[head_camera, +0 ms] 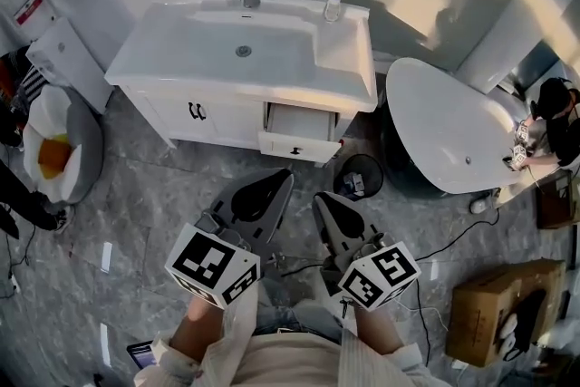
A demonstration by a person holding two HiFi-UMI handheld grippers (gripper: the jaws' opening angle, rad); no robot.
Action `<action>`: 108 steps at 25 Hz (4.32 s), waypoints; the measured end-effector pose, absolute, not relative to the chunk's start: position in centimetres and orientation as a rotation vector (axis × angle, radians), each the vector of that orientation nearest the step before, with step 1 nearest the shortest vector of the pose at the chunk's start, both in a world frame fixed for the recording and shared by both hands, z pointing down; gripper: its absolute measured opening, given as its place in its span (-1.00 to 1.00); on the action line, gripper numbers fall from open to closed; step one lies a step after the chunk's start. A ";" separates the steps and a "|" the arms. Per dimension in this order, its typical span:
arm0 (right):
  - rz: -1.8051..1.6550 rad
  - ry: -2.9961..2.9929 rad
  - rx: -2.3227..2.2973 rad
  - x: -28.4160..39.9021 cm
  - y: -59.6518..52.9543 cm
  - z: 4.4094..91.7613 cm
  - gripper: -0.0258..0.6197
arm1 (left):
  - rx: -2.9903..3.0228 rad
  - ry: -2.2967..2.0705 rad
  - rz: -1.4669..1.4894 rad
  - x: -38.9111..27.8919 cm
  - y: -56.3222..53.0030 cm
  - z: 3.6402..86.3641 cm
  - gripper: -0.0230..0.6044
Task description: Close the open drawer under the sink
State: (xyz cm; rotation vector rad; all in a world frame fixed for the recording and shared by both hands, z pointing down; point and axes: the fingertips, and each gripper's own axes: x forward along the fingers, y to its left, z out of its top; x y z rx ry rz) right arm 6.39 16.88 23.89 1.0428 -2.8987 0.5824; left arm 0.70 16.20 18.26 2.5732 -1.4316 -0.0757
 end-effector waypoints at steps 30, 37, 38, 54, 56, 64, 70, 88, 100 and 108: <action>0.649 -2.806 1.101 3.3 -2.5 25.5 -0.89 | 2.545 -1.374 -0.052 -3.1 -3.1 19.6 -0.88; 0.649 -2.816 1.048 3.4 -7.8 24.9 -0.89 | 2.536 -1.403 -0.055 -2.6 -8.3 19.0 -0.88; 0.649 -2.816 1.044 3.4 -8.3 24.9 -0.89 | 2.534 -1.406 -0.057 -2.5 -8.9 19.0 -0.88; 0.713 -2.742 1.121 3.4 -11.8 27.0 -0.89 | 2.535 -1.308 -0.012 -2.0 -12.7 21.3 -0.88; 0.721 -2.732 1.131 3.3 -12.0 27.3 -0.89 | 2.530 -1.297 -0.004 -2.2 -13.0 21.7 -0.88; 0.790 -2.671 1.127 2.3 -11.8 30.1 -0.89 | 2.506 -1.261 0.042 -3.2 -13.3 24.3 -0.88; 0.833 -2.633 1.173 2.7 -11.8 32.6 -0.89 | 2.480 -1.227 0.072 -3.3 -13.0 27.2 -0.87; 0.910 -2.498 1.282 4.8 -9.2 42.0 -0.89 | 2.420 -1.150 0.204 -1.8 -9.6 38.7 -0.88; 0.893 -2.387 1.300 5.3 -7.8 50.2 -0.89 | 2.385 -1.150 0.279 -0.9 -8.5 46.8 -0.88; 0.851 -2.335 1.302 6.0 -7.2 54.8 -0.89 | 2.365 -1.171 0.318 -0.5 -7.7 51.8 -0.88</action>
